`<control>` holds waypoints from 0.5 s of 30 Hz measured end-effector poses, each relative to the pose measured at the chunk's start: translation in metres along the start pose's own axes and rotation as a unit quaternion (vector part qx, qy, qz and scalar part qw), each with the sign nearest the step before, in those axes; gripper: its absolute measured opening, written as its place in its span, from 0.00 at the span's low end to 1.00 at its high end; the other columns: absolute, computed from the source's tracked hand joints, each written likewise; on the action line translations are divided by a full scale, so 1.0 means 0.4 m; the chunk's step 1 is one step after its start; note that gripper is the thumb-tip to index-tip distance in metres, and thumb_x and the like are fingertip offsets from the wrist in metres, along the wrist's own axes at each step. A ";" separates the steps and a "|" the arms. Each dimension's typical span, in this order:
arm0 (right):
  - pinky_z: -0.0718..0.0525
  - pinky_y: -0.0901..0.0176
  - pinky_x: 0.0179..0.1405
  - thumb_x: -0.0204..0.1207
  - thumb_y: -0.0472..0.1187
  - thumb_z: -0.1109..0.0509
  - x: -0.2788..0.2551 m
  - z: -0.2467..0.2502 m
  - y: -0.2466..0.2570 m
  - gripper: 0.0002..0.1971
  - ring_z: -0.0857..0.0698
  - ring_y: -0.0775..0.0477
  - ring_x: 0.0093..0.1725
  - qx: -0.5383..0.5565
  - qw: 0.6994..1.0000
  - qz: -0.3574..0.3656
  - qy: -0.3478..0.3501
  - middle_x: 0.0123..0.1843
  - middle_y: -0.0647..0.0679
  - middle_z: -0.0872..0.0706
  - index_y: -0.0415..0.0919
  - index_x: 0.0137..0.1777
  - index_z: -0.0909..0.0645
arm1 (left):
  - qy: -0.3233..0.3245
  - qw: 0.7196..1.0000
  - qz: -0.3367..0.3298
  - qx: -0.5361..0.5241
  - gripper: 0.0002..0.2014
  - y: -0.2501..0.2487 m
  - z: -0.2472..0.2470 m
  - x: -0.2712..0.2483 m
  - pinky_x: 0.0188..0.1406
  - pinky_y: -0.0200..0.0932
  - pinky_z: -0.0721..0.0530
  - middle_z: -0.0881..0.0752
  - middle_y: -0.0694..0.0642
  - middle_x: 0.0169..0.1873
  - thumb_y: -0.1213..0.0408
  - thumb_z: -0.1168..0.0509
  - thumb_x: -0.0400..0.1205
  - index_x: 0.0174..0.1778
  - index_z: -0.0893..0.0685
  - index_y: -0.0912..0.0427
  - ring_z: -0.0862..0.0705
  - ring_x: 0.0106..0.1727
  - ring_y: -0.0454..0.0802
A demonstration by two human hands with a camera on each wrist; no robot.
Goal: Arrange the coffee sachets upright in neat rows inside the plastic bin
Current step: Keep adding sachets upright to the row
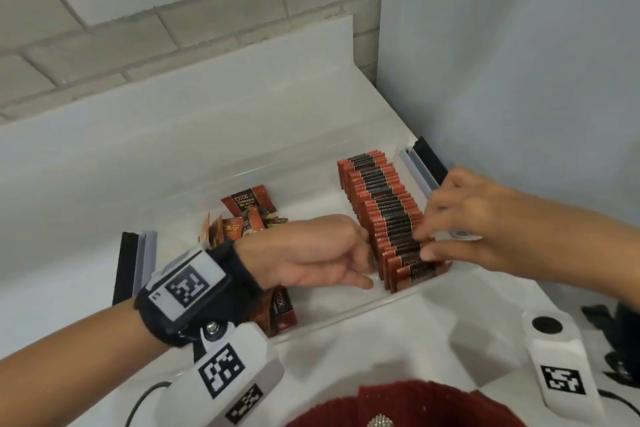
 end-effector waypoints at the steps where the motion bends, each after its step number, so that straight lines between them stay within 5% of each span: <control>1: 0.22 0.64 0.53 0.75 0.72 0.52 -0.001 0.005 0.008 0.32 0.26 0.57 0.52 0.026 1.000 -0.011 -0.001 0.47 0.62 0.15 0.55 0.53 0.12 | 0.001 1.000 -0.003 -0.011 0.24 0.000 -0.003 -0.001 0.65 0.45 0.23 0.14 0.57 0.50 0.88 0.54 0.79 0.57 0.18 0.66 0.19 0.62 0.53; 3: 0.42 0.77 0.73 0.73 0.76 0.65 -0.002 -0.009 0.028 0.41 0.30 0.61 0.67 -0.001 1.000 0.000 0.028 0.59 0.61 0.14 0.57 0.61 0.16 | 0.004 0.999 -0.006 -0.035 0.25 0.003 -0.016 0.000 0.59 0.43 0.18 0.13 0.58 0.50 0.89 0.56 0.79 0.51 0.17 0.62 0.16 0.56 0.52; 5: 0.73 0.80 0.71 0.67 0.74 0.74 -0.004 -0.049 0.045 0.47 0.47 0.71 0.78 -0.059 0.989 -0.002 0.137 0.71 0.66 0.22 0.60 0.68 0.21 | 0.005 0.999 -0.006 -0.053 0.27 0.009 -0.026 0.004 0.51 0.39 0.14 0.13 0.59 0.51 0.90 0.57 0.78 0.52 0.18 0.63 0.15 0.53 0.51; 6: 0.78 0.78 0.70 0.67 0.73 0.75 -0.007 -0.060 0.046 0.47 0.53 0.73 0.79 -0.064 0.983 -0.005 0.170 0.74 0.68 0.26 0.61 0.70 0.23 | 0.002 0.998 -0.005 -0.055 0.27 0.012 -0.026 0.006 0.53 0.40 0.15 0.14 0.60 0.54 0.90 0.57 0.78 0.55 0.18 0.64 0.15 0.55 0.51; 9: 0.74 0.74 0.75 0.68 0.72 0.74 -0.016 -0.039 0.041 0.46 0.59 0.76 0.78 -0.019 0.989 -0.018 0.144 0.74 0.70 0.27 0.60 0.72 0.23 | -0.015 0.999 -0.005 -0.046 0.26 0.015 -0.014 0.005 0.73 0.52 0.27 0.20 0.63 0.61 0.89 0.57 0.79 0.63 0.22 0.66 0.22 0.65 0.55; 15: 0.82 0.72 0.70 0.68 0.70 0.80 0.001 -0.056 0.046 0.49 0.61 0.76 0.76 -0.091 0.987 -0.045 0.122 0.82 0.65 0.38 0.56 0.80 0.34 | -0.020 0.998 0.004 -0.056 0.26 0.020 -0.011 0.005 0.74 0.54 0.28 0.21 0.70 0.67 0.89 0.56 0.78 0.72 0.29 0.77 0.23 0.72 0.61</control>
Point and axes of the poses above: each hand's wrist, its own x-axis towards the middle knuckle, its own z-axis out of the back of the hand, y = z × x, the point moved 5 cm from there along x, towards the middle knuckle
